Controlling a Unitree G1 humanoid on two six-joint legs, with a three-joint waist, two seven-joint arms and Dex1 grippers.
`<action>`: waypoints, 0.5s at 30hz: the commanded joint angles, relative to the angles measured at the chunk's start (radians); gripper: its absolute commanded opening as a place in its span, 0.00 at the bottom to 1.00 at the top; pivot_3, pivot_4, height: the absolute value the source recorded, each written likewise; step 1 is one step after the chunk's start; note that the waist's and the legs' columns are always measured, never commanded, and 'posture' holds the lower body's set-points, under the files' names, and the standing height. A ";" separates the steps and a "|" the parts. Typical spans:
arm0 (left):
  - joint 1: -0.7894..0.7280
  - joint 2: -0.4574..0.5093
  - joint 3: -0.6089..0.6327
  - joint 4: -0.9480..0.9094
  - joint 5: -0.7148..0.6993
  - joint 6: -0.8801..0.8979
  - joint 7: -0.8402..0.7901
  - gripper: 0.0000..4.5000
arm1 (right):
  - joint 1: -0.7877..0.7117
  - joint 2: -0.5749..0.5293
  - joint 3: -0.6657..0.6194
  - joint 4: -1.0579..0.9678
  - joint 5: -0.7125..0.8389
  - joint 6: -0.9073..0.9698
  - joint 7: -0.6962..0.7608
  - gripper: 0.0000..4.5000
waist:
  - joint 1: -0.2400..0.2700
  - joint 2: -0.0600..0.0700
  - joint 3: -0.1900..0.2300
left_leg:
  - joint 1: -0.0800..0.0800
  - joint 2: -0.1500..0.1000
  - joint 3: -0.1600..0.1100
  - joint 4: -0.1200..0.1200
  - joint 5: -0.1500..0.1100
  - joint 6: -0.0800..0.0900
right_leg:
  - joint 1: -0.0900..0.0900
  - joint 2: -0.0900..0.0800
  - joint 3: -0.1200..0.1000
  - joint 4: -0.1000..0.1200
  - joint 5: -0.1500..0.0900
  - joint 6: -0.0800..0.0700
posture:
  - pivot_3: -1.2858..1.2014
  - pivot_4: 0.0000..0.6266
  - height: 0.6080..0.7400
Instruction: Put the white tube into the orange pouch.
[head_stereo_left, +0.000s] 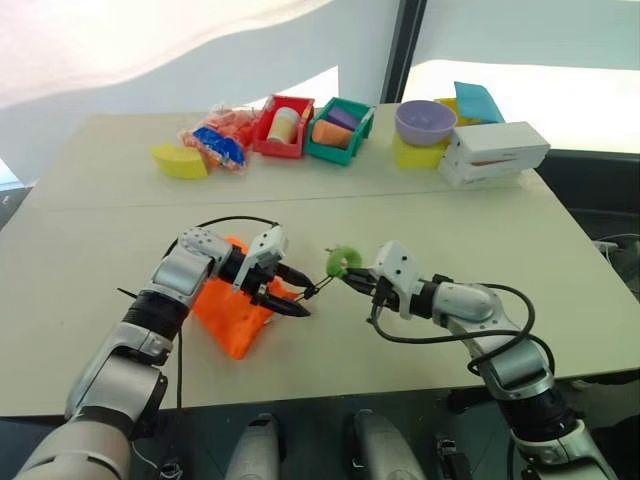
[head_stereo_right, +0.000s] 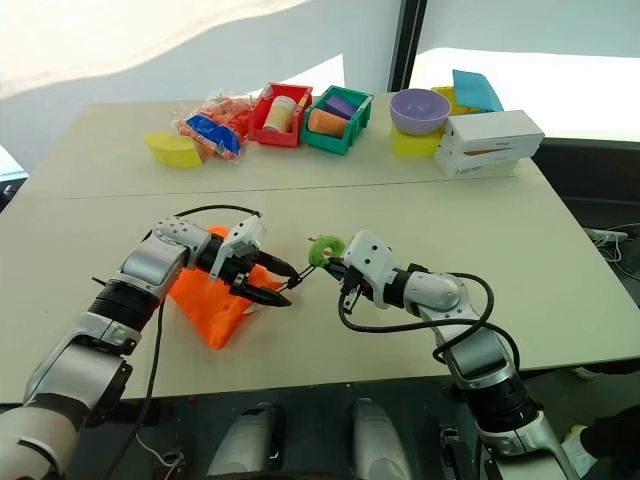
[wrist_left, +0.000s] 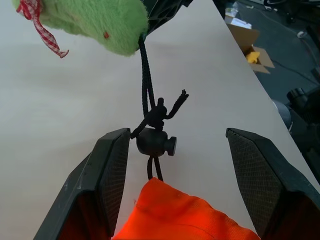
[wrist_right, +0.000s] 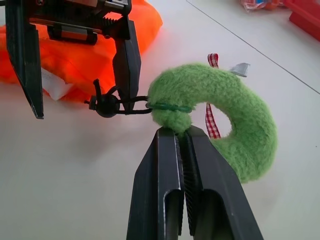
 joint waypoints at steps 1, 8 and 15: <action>-0.020 0.000 0.017 -0.006 0.002 0.000 -0.015 0.53 | -0.022 0.010 0.002 -0.045 0.008 -0.027 -0.006 0.00 | 0.000 0.000 0.000 | 0.000 0.000 0.000 0.000 0.000 0.000 | 0.000 0.000 0.000 0.000 0.000 0.000 | 0.52 0.24 1.00; -0.007 0.017 0.011 -0.014 0.042 -0.025 0.005 0.04 | -0.029 0.013 0.005 -0.036 0.006 -0.034 -0.011 0.00 | 0.000 0.000 0.000 | 0.000 0.000 0.000 0.000 0.000 0.000 | 0.000 0.000 0.000 0.000 0.000 0.000 | 0.52 0.24 1.00; 0.041 0.090 0.012 -0.072 0.074 -0.067 -0.003 0.04 | -0.069 -0.001 -0.027 0.073 -0.099 -0.068 -0.126 0.00 | -0.003 0.000 0.000 | 0.000 0.000 0.000 0.000 0.000 0.000 | 0.000 0.000 0.000 0.000 0.000 0.000 | 0.52 0.24 1.00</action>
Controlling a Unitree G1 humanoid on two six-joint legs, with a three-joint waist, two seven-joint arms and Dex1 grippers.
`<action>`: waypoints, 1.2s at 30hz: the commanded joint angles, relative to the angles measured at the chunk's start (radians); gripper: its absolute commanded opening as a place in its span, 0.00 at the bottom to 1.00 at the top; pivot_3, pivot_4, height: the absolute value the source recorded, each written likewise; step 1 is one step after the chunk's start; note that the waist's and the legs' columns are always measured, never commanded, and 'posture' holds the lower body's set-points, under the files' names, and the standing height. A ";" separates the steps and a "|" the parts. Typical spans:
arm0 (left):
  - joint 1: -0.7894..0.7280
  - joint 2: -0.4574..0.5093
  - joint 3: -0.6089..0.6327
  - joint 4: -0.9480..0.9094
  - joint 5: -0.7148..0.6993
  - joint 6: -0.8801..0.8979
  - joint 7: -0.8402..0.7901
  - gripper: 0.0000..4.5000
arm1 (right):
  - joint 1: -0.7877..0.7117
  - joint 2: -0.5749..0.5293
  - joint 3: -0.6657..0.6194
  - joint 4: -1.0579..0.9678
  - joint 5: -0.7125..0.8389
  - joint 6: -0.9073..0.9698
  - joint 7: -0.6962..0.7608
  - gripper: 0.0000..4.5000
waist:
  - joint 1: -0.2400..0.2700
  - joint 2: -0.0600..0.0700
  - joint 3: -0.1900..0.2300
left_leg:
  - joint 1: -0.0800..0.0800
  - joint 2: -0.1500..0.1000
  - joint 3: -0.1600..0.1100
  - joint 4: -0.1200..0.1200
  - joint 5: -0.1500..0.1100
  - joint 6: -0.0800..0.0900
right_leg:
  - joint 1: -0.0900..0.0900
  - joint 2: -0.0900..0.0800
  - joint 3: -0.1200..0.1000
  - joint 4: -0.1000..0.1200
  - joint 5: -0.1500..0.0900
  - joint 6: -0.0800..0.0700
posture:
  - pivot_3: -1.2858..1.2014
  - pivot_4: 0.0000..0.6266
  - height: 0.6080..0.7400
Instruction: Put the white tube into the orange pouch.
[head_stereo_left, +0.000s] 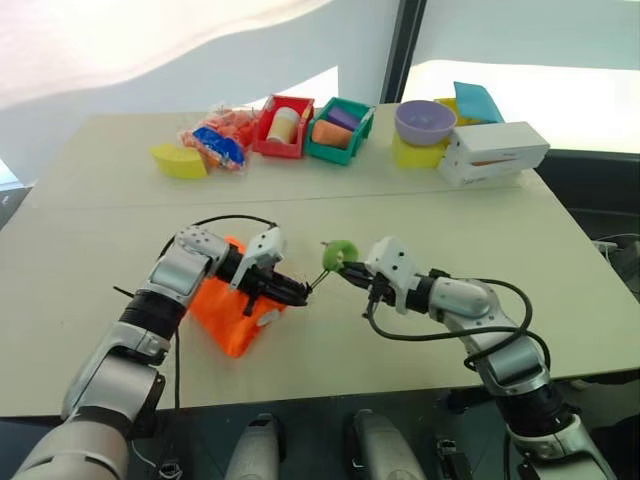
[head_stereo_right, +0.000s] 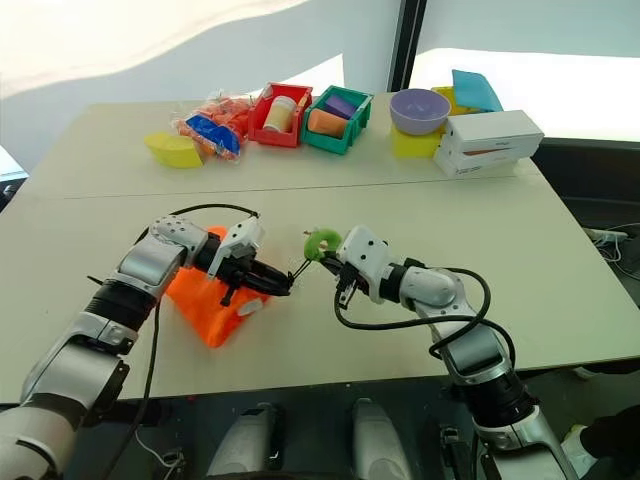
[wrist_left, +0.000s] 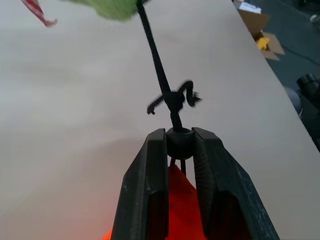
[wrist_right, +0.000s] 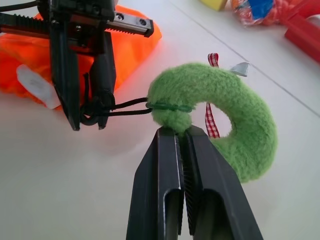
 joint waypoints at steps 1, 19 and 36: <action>0.035 0.059 0.014 -0.062 0.022 -0.029 -0.012 0.04 | -0.034 -0.009 -0.045 0.059 -0.070 -0.031 -0.088 0.00 | 0.001 0.000 0.000 | 0.000 0.000 0.000 0.000 0.000 0.000 | 0.000 0.000 0.000 0.000 0.000 0.000 | 0.52 0.24 1.00; 0.250 0.159 0.255 -0.337 -0.107 0.100 0.228 0.83 | 0.011 -0.037 -0.038 0.031 -0.058 -0.060 -0.022 0.67 | 0.001 0.001 0.000 | 0.000 0.001 0.001 0.000 -0.001 0.001 | -0.001 0.000 0.001 0.000 0.000 0.000 | 0.52 0.24 1.00; 0.699 0.060 0.803 -0.532 -0.254 0.163 0.752 0.83 | 0.208 -0.058 -0.335 0.154 0.197 -0.147 0.080 0.67 | 0.002 0.000 0.000 | 0.001 0.001 0.002 0.000 -0.001 0.001 | 0.000 -0.001 0.002 0.000 0.000 0.000 | 0.52 0.24 1.00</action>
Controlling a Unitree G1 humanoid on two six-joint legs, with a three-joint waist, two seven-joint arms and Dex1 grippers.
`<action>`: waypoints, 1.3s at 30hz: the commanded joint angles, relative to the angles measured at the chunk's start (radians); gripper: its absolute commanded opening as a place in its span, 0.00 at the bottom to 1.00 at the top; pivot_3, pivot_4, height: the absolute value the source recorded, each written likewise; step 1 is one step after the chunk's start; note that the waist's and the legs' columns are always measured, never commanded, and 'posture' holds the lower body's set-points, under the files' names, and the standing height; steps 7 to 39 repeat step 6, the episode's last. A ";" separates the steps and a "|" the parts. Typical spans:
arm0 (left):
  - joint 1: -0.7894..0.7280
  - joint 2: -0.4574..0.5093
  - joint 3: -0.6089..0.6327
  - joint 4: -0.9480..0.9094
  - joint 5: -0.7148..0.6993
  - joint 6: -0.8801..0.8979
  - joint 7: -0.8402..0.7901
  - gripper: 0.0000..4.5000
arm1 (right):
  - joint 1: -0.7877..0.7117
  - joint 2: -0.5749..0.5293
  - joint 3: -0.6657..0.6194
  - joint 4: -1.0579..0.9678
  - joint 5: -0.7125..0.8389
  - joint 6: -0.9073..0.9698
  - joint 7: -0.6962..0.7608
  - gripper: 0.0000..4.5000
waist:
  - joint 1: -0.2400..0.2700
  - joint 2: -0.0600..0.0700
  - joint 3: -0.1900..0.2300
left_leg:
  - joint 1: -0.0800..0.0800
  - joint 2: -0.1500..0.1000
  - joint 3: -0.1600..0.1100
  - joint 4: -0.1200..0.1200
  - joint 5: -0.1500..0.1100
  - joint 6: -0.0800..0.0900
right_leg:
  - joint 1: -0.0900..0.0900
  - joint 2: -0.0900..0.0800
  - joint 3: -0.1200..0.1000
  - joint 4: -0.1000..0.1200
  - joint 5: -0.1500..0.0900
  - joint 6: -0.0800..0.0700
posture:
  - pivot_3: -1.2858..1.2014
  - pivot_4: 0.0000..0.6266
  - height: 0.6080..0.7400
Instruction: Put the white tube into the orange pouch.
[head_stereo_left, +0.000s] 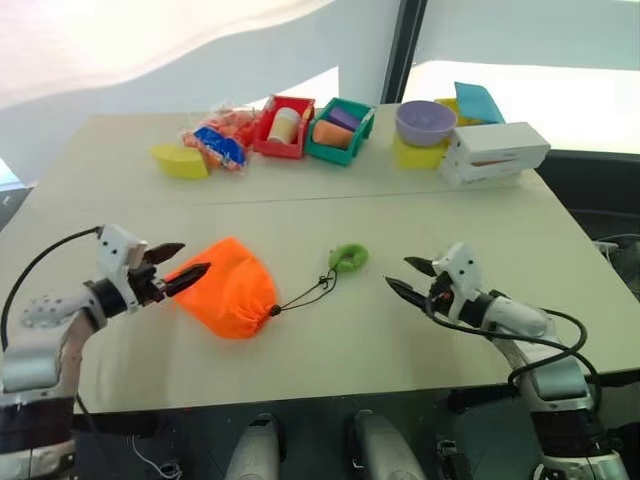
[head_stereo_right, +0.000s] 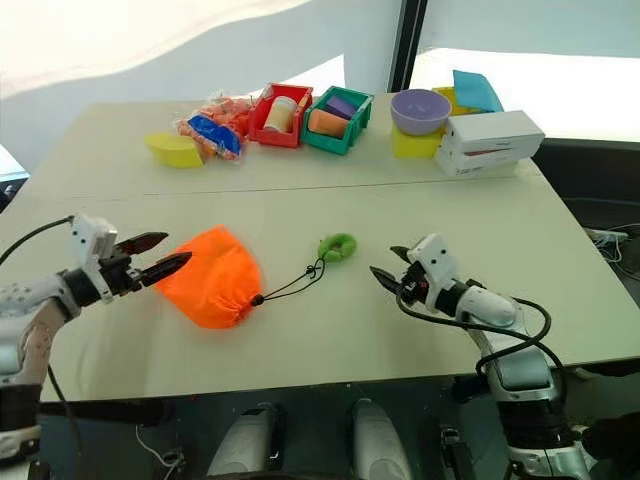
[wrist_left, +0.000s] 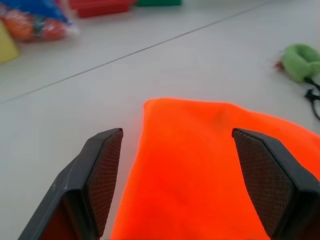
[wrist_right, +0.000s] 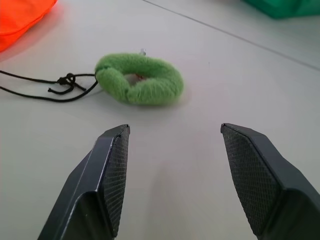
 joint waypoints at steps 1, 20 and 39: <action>0.069 -0.013 0.079 -0.058 -0.015 -0.032 0.062 0.83 | -0.002 -0.016 -0.038 0.001 0.039 -0.029 0.020 0.67 | 0.000 0.000 0.000 | 0.000 0.000 0.000 0.000 0.000 0.000 | 0.000 0.000 0.000 0.000 0.000 0.000 | 0.52 0.24 1.00; 0.163 -0.044 0.127 -0.071 -0.041 -0.050 0.099 0.83 | -0.023 -0.008 -0.041 0.036 0.063 -0.036 0.032 0.67 | 0.001 0.000 0.000 | 0.000 0.000 0.000 0.000 0.000 0.000 | 0.000 0.000 0.000 0.000 0.000 -0.001 | 0.52 0.24 1.00; 0.163 -0.044 0.127 -0.071 -0.041 -0.050 0.099 0.83 | -0.023 -0.008 -0.041 0.036 0.063 -0.036 0.032 0.67 | 0.001 0.000 0.000 | 0.000 0.000 0.000 0.000 0.000 0.000 | 0.000 0.000 0.000 0.000 0.000 -0.001 | 0.52 0.24 1.00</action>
